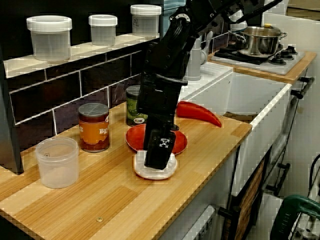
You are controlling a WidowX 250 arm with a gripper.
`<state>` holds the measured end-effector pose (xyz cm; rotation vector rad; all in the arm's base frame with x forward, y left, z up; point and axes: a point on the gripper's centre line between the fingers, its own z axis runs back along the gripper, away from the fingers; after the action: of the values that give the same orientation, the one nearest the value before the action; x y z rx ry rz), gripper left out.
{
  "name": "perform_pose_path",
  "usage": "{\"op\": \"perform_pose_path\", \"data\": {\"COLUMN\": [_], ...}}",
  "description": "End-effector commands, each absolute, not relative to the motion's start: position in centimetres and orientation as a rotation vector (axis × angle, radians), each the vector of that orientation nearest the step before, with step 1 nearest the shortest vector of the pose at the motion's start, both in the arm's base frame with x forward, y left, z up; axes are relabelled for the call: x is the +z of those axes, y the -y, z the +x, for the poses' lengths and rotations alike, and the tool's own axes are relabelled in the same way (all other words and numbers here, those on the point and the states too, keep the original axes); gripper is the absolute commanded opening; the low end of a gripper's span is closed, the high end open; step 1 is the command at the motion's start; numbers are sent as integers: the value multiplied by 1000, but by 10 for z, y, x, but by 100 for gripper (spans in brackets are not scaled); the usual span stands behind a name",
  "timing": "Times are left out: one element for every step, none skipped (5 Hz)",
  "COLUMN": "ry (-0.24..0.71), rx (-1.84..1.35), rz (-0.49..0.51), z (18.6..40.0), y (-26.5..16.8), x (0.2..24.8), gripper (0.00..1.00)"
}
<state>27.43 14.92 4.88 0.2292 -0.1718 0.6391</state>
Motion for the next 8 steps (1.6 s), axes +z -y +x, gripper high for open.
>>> {"op": "perform_pose_path", "data": {"ry": [205, 207, 197, 203, 201, 179, 166, 148], "rx": [639, 635, 630, 610, 602, 602, 594, 571], "rz": [248, 251, 252, 251, 246, 210, 168, 149], "z": [278, 277, 276, 274, 272, 272, 274, 279], "y": [-156, -156, -156, -155, -154, -155, -154, -157], "x": [57, 56, 54, 54, 56, 69, 86, 98], "gripper": [100, 100, 54, 0, 0, 0, 0, 0]}}
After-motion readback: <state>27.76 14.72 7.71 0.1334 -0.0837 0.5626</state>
